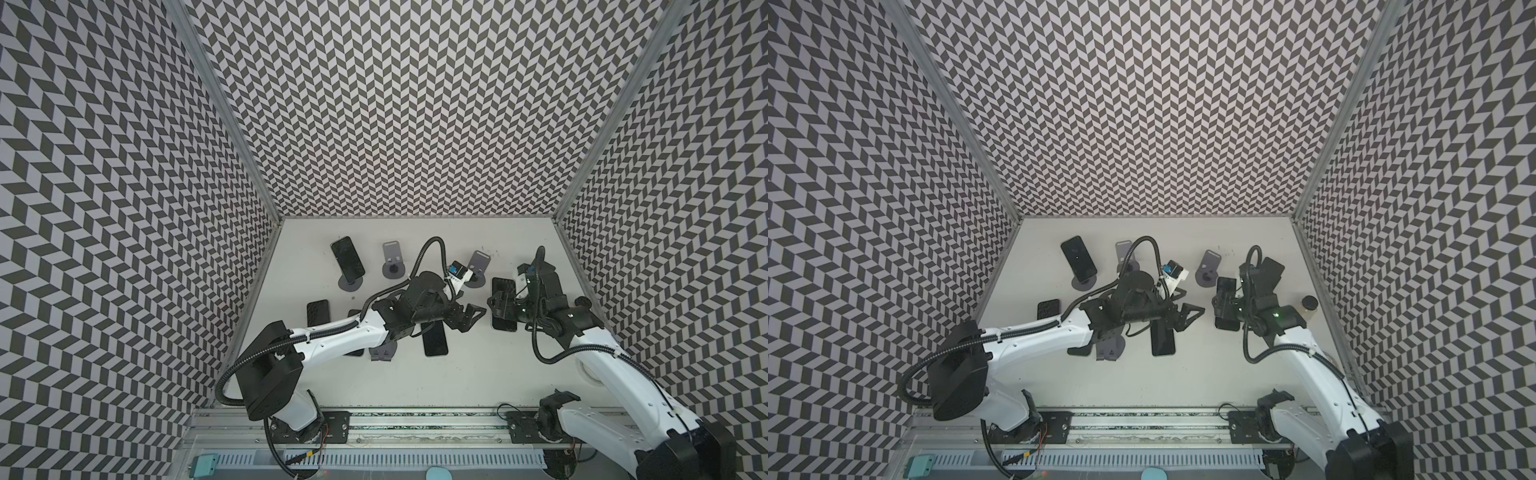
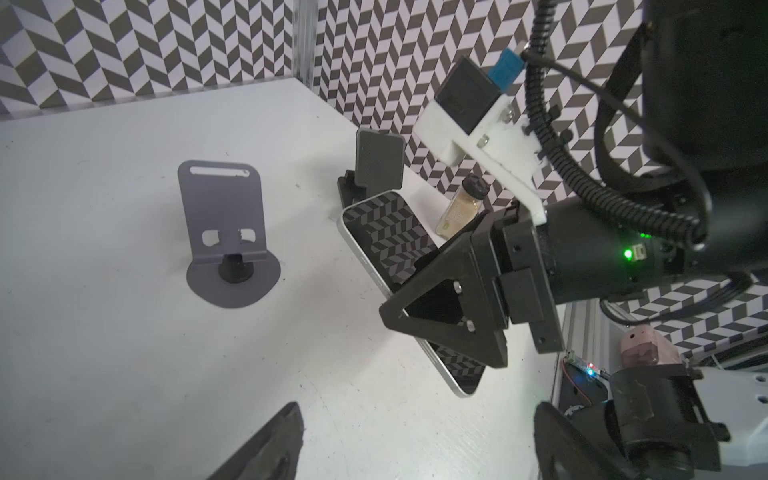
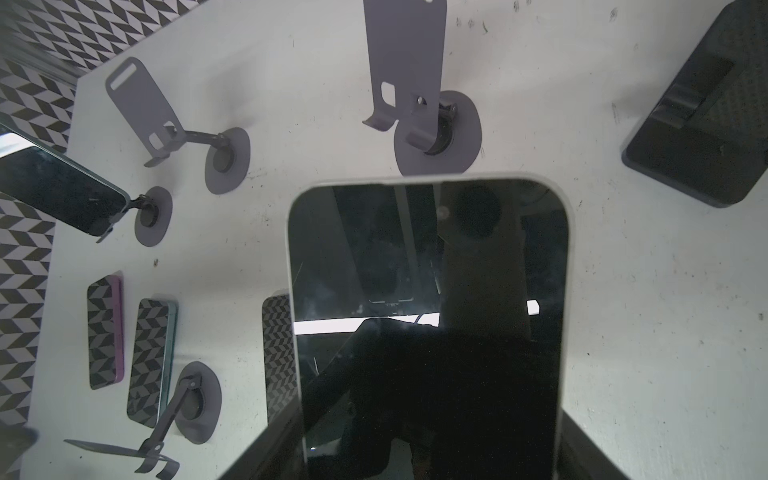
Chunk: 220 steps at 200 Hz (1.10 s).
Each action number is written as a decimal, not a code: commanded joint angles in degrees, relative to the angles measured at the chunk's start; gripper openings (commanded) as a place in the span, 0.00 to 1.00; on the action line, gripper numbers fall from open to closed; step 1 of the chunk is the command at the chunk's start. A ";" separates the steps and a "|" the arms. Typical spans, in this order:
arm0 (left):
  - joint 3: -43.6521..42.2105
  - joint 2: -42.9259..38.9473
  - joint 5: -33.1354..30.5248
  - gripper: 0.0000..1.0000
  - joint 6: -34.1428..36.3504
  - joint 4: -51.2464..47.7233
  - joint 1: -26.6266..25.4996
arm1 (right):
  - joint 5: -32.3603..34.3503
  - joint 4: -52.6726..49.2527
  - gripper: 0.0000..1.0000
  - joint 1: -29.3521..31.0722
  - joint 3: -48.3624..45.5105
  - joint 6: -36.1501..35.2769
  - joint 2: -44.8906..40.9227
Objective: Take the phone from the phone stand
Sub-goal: 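Lower the black phone flat beside the teal-edged phone with the right gripper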
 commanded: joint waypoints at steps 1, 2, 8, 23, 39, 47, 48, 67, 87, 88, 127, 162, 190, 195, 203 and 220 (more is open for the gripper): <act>-1.83 -2.27 -2.31 0.87 -0.62 0.98 0.58 | -1.64 4.18 0.67 -0.09 -0.59 -0.62 1.61; -1.89 -2.33 -2.39 0.87 -0.65 1.03 0.67 | -1.64 4.18 0.67 -0.09 -0.59 -0.62 1.61; -2.16 -2.57 -2.51 0.87 -0.85 0.99 0.91 | -2.01 4.31 0.67 -0.05 -0.60 -0.73 2.03; -2.54 -3.26 -3.08 0.87 -0.94 0.52 1.29 | -2.88 5.14 0.66 0.03 -0.64 -0.81 3.28; -3.26 -4.23 -3.95 0.87 -0.85 0.25 1.81 | -3.38 6.23 0.66 0.64 -0.73 -0.71 4.69; -3.71 -4.85 -4.13 0.87 -0.85 0.11 2.08 | -3.52 6.76 0.66 1.05 -0.66 -0.58 5.48; -3.76 -4.90 -4.18 0.87 -0.90 0.07 2.13 | -3.53 6.81 0.66 1.12 -0.67 -0.55 5.53; -4.91 -6.31 -4.92 0.87 -0.98 -0.48 2.82 | -3.63 7.96 0.66 3.04 -0.77 0.24 7.35; -6.21 -8.04 -5.67 0.87 -1.19 -0.90 3.22 | -3.26 9.37 0.66 6.29 -1.03 1.53 9.04; -6.32 -8.16 -5.70 0.87 -1.20 -0.92 3.27 | -3.22 9.48 0.66 6.46 -1.12 1.65 9.11; -9.76 -11.87 -7.72 0.87 -2.16 -1.43 3.74 | -3.19 12.53 0.65 10.07 -2.44 3.58 12.49; -11.44 -14.15 -8.83 0.87 -2.51 -2.71 4.19 | -2.93 13.45 0.66 10.94 -2.44 3.04 14.92; -12.09 -15.48 -9.74 0.87 -2.51 -3.74 4.53 | -3.45 14.64 0.66 11.29 -2.96 3.09 16.01; -12.22 -15.78 -9.85 0.87 -2.57 -3.79 4.53 | -3.54 14.84 0.66 11.38 -3.05 3.18 16.26; -12.48 -16.17 -10.18 0.87 -2.63 -3.93 4.52 | -3.63 15.24 0.66 11.50 -3.33 3.25 16.68; -13.32 -16.88 -10.63 0.87 -3.21 -4.02 4.63 | -3.97 16.23 0.66 11.87 -4.05 3.53 17.35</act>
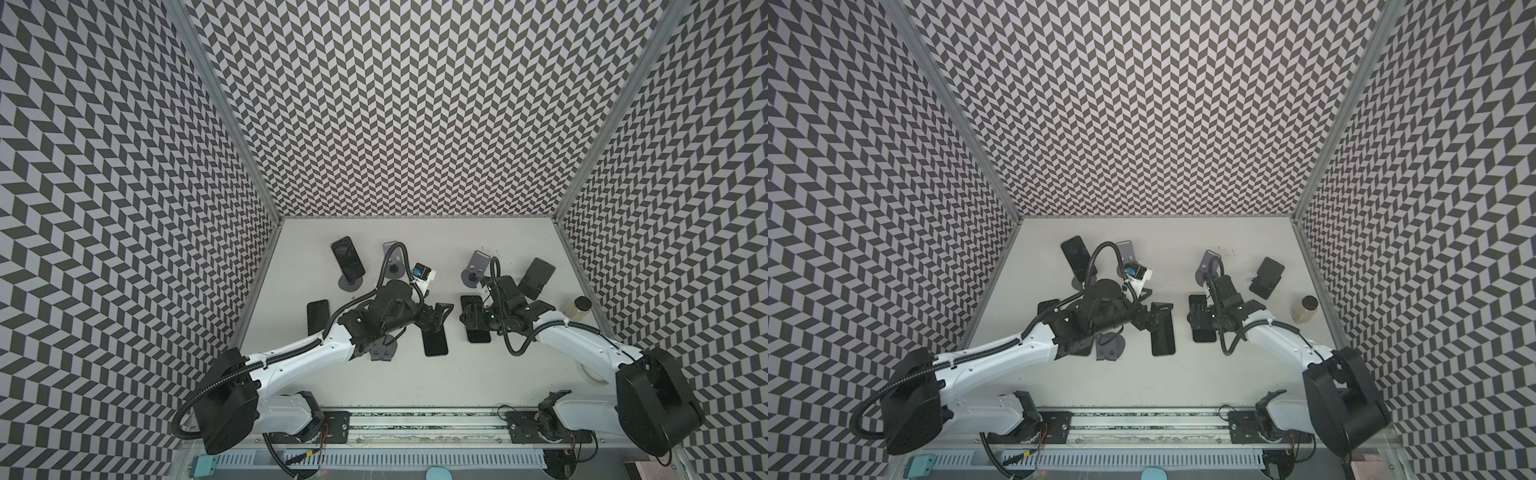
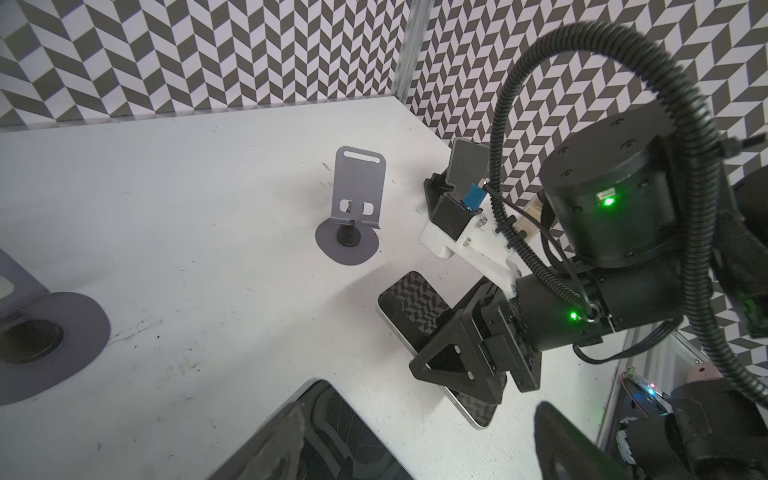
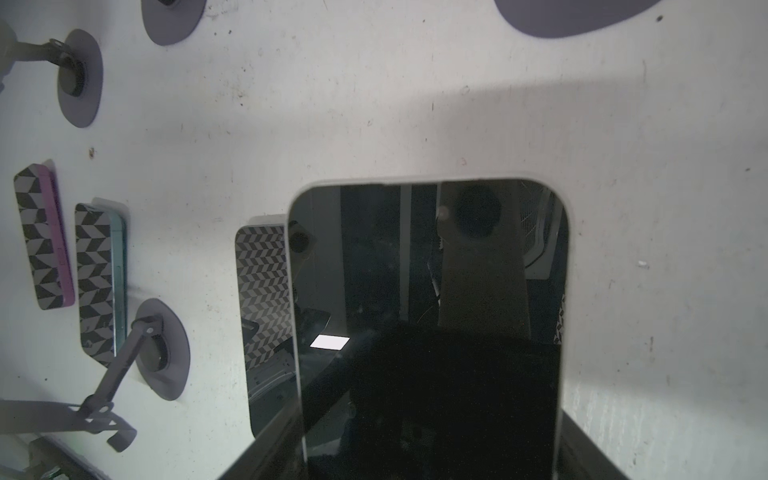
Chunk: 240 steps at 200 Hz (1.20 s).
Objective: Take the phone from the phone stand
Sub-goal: 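Lower the black phone flat beside the teal-edged phone with the right gripper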
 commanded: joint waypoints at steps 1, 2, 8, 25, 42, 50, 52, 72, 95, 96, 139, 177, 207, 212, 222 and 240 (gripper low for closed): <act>-1.18 -1.87 -1.70 0.87 -1.25 -1.24 0.35 | -0.80 5.15 0.66 0.75 -0.93 0.85 0.80; -1.24 -1.92 -1.68 0.87 -1.28 -1.24 0.35 | -0.85 5.24 0.66 0.82 -0.97 0.98 0.98; -1.46 -2.13 -1.68 0.87 -1.46 -1.24 0.34 | -1.03 5.48 0.66 0.87 -1.19 1.10 1.26; -2.08 -2.46 -1.67 0.87 -1.92 -1.33 0.35 | -1.42 6.10 0.66 1.35 -1.59 1.37 2.25; -2.43 -2.68 -1.85 0.87 -2.01 -1.34 0.33 | -1.51 6.57 0.67 1.80 -1.85 1.23 3.30; -2.44 -2.76 -1.97 0.87 -2.01 -1.47 0.35 | -1.43 6.82 0.67 1.89 -2.00 1.24 3.61; -2.40 -2.76 -2.01 0.87 -2.01 -1.43 0.35 | -1.43 6.89 0.67 1.87 -1.96 1.21 3.68; -2.35 -2.85 -2.44 0.87 -1.92 -1.43 0.35 | -1.35 7.46 0.67 1.93 -2.34 1.09 4.53; -2.34 -2.66 -2.55 0.87 -1.76 -1.34 0.44 | -1.47 7.56 0.67 2.23 -2.46 0.92 5.77; -2.35 -2.63 -2.55 0.87 -1.75 -1.34 0.44 | -1.45 7.56 0.67 2.26 -2.42 0.88 5.79; -2.32 -2.31 -2.55 0.87 -1.74 -1.19 0.58 | -1.25 7.66 0.68 2.49 -2.64 0.55 6.95; -2.32 -2.30 -2.50 0.87 -1.74 -1.22 0.70 | -1.43 8.08 0.68 2.88 -3.09 0.80 7.59; -2.43 -2.32 -2.46 0.87 -1.74 -1.31 0.70 | -0.22 8.00 0.69 3.59 -2.96 0.76 8.05; -2.40 -2.28 -2.45 0.87 -1.74 -1.28 0.71 | -0.05 7.92 0.69 3.69 -2.92 0.76 8.18; -2.29 -2.32 -2.46 0.87 -1.74 -1.28 0.70 | 0.32 7.58 0.70 3.86 -2.72 0.84 8.53; -2.31 -2.38 -2.46 0.87 -1.65 -1.20 0.74 | 1.35 6.91 0.70 4.08 -2.38 0.77 8.93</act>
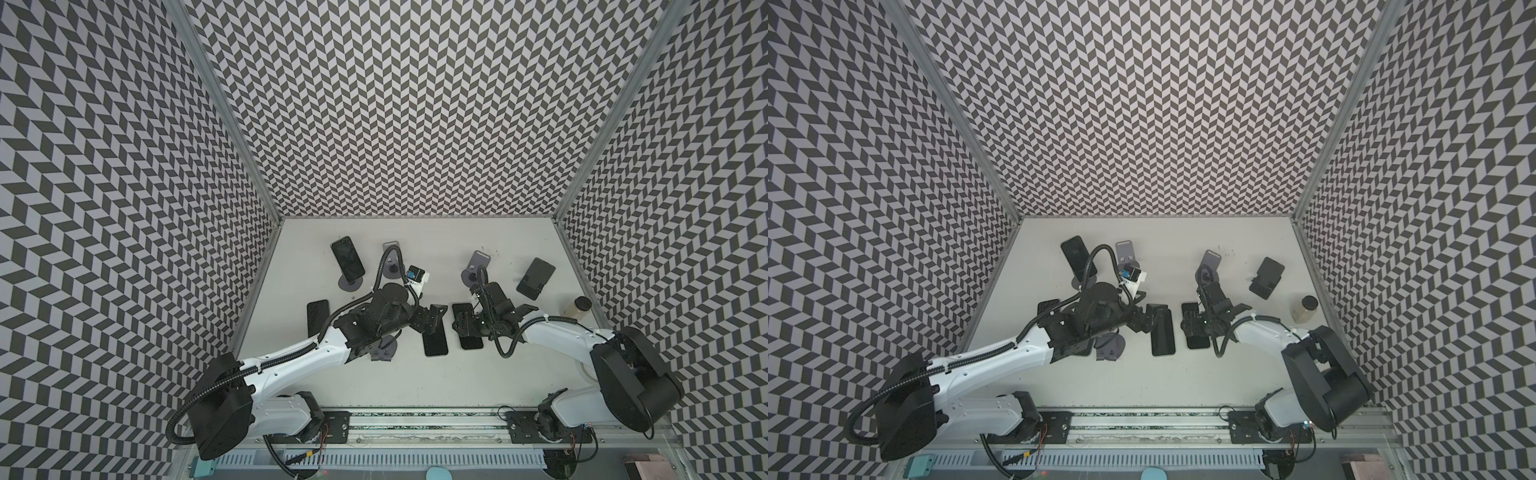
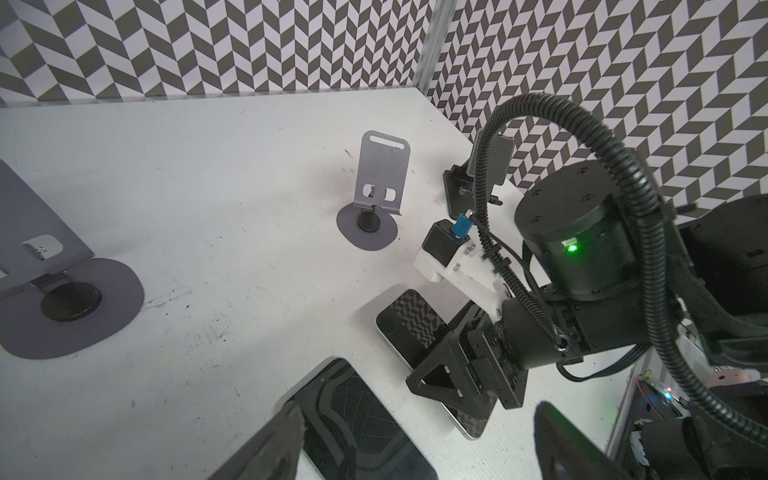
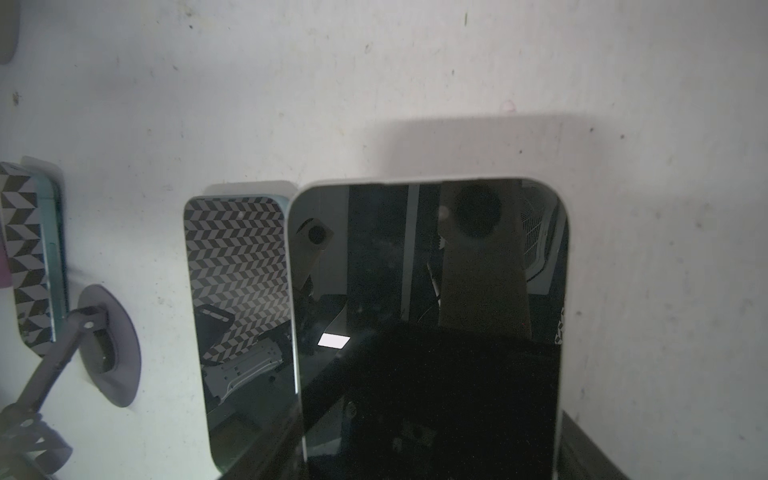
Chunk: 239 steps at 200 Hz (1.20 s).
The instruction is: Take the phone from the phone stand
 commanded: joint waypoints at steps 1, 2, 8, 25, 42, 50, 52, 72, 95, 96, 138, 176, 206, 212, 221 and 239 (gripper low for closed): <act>-0.43 -0.74 -0.67 0.87 -0.43 0.20 0.44 | 1.37 -0.22 0.70 0.69 0.00 0.42 1.79; -0.42 -0.74 -0.67 0.87 -0.43 0.17 0.45 | 1.44 -0.19 0.70 0.71 -0.01 0.43 1.82; -0.41 -0.75 -0.75 0.87 -0.42 0.15 0.46 | 1.80 -0.46 0.71 0.76 0.10 0.45 1.90; -0.45 -0.84 -0.75 0.87 -0.43 0.13 0.46 | 2.75 -1.09 0.71 1.08 0.34 0.59 2.17; -0.48 -0.99 -0.81 0.87 -0.43 -0.08 0.38 | 3.69 -1.69 0.72 1.34 0.56 0.80 2.29; -0.57 -1.09 -0.84 0.87 -0.52 -0.15 0.46 | 4.05 -2.03 0.72 1.49 0.61 1.10 2.36; -0.51 -1.08 -0.84 0.87 -0.52 -0.16 0.46 | 4.17 -2.12 0.73 1.61 0.65 1.14 2.33; -0.67 -1.42 -0.96 0.87 -0.69 -0.54 0.46 | 5.45 -2.88 0.73 2.10 0.52 1.82 2.16; -0.90 -1.90 -1.28 0.87 -0.69 -0.52 0.46 | 6.49 -3.28 0.74 2.82 0.18 2.79 1.91; -0.92 -1.90 -1.28 0.87 -0.69 -0.50 0.46 | 6.60 -3.30 0.74 2.91 0.17 2.81 1.88; -0.93 -2.11 -1.49 0.87 -0.96 -1.00 0.46 | 8.98 -4.27 0.76 4.31 0.12 3.92 1.95; -0.93 -2.65 -1.89 0.87 -1.22 -1.36 0.46 | 12.01 -5.24 0.78 5.54 0.08 4.64 2.03; -1.29 -3.04 -2.07 0.87 -1.22 -1.43 0.53 | 13.09 -5.52 0.78 5.82 0.10 4.60 2.38; -1.37 -3.21 -2.20 0.87 -1.22 -1.51 0.51 | 13.12 -5.60 0.78 5.92 0.08 4.63 2.45; -1.44 -3.32 -2.23 0.87 -1.22 -1.59 0.48 | 13.13 -5.61 0.78 5.90 0.22 4.62 2.55; -1.71 -3.72 -2.35 0.87 -1.22 -1.67 0.44 | 12.86 -5.58 0.78 5.99 0.30 4.71 2.51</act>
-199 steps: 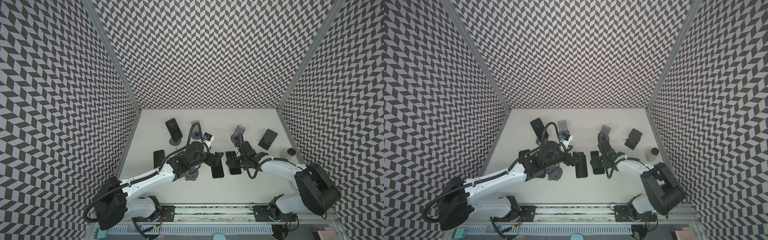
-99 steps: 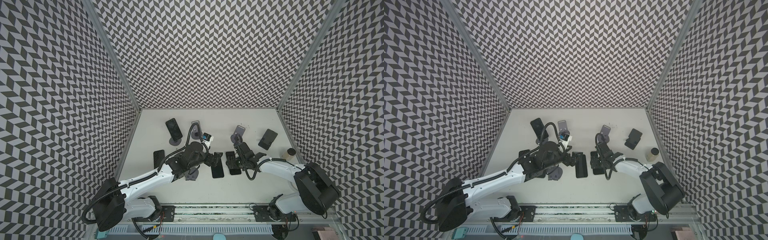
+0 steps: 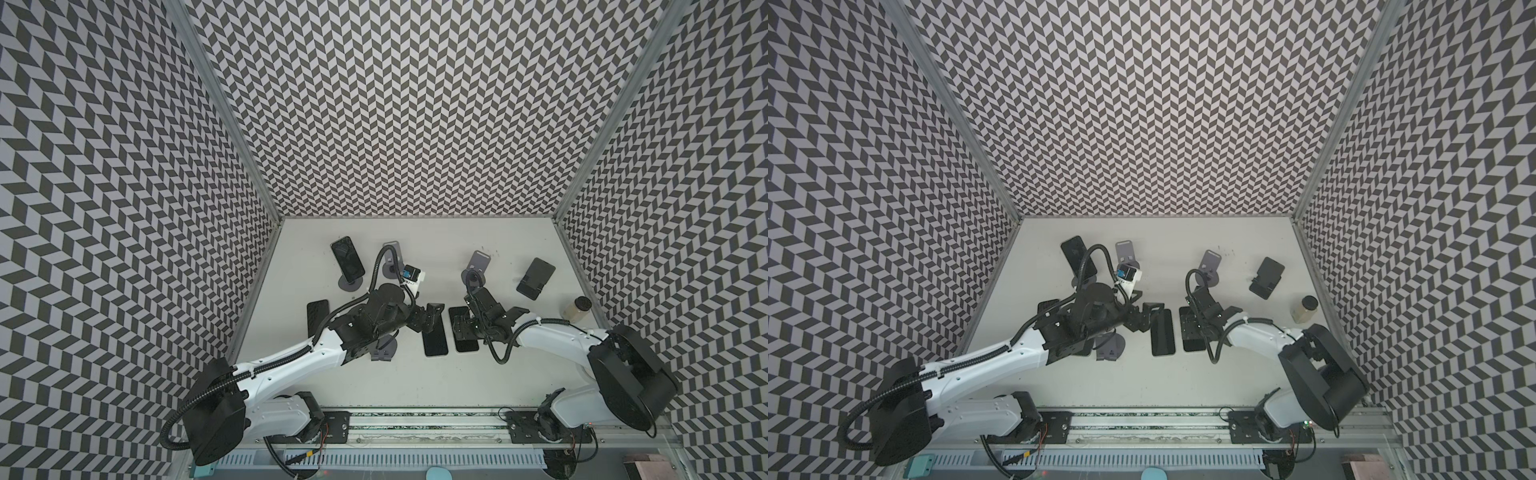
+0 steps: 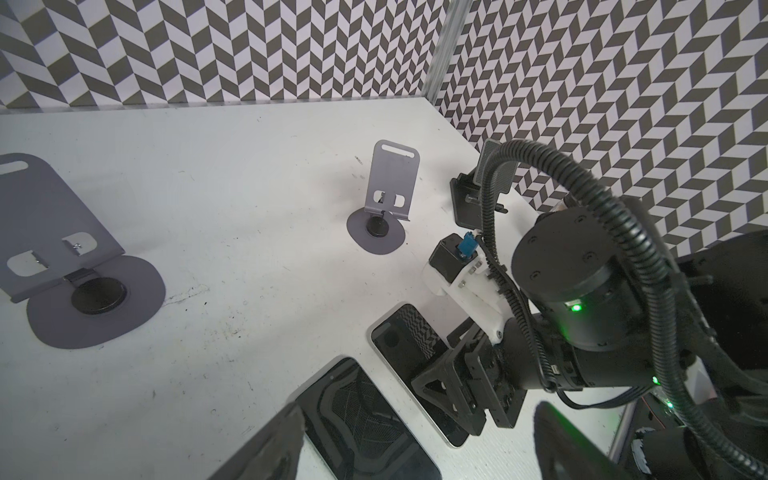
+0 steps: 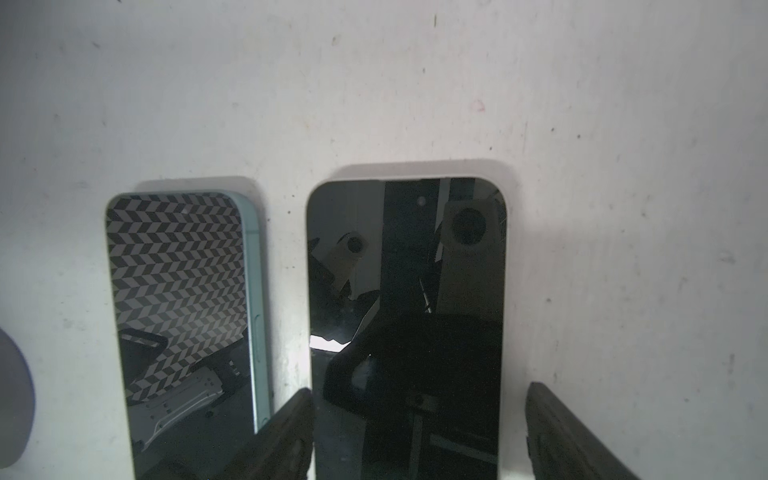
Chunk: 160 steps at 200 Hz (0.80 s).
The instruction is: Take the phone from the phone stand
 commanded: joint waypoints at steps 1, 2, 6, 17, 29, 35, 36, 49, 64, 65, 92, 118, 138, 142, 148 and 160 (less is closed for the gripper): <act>-1.02 -1.39 -1.08 0.87 -0.54 -0.82 0.19 | 0.71 -3.52 0.78 0.24 -0.40 1.37 1.64; -1.02 -1.35 -1.12 0.87 -0.54 -0.83 0.19 | 0.68 -3.53 0.78 0.24 -0.41 1.36 1.63; -1.09 -1.46 -1.17 0.87 -0.54 -0.83 0.19 | 0.62 -3.53 0.78 0.24 -0.35 1.42 1.63; -1.27 -1.66 -1.29 0.87 -0.54 -0.78 0.20 | 0.57 -3.53 0.78 0.34 -0.10 1.39 1.70; -1.38 -1.84 -1.41 0.87 -0.54 -0.77 0.25 | 0.50 -3.54 0.78 0.35 0.01 1.43 1.67; -1.46 -1.90 -1.46 0.87 -0.54 -0.80 0.28 | 0.49 -3.53 0.78 0.44 0.15 1.36 1.64; -1.46 -1.87 -1.44 0.87 -0.54 -0.82 0.28 | 0.49 -3.53 0.78 0.43 0.17 1.35 1.63; -1.44 -1.89 -1.60 0.87 -0.54 -0.83 0.28 | 0.51 -3.66 0.78 0.43 0.43 1.30 1.67; -1.38 -2.02 -1.94 0.87 -0.44 -0.88 0.28 | 0.48 -4.05 0.78 0.43 0.88 1.27 1.48; -1.38 -2.02 -1.99 0.87 -0.45 -0.90 0.28 | 0.53 -4.10 0.78 0.42 0.93 1.27 1.42; -1.21 -2.11 -2.96 0.87 -0.54 -1.01 0.24 | 0.20 -3.86 0.80 0.46 1.57 1.27 -0.38; -0.29 -1.71 -4.00 0.86 -0.54 -1.40 0.36 | 0.74 -4.76 0.81 0.42 2.83 1.26 -1.14; 1.03 -0.93 -4.65 0.86 -0.54 -2.21 0.46 | 1.01 -4.57 0.83 0.45 3.00 1.22 -2.60; 1.21 -0.74 -4.75 0.86 -0.54 -2.35 0.50 | 0.93 -4.44 0.83 0.42 3.03 1.15 -2.87; 1.63 -0.48 -4.93 0.86 -0.54 -2.54 0.55 | 0.59 -4.10 0.83 0.45 3.11 1.09 -3.25; 2.53 0.16 -5.39 0.86 -0.52 -3.24 0.58 | 0.06 -3.63 0.84 0.45 3.41 0.86 -3.80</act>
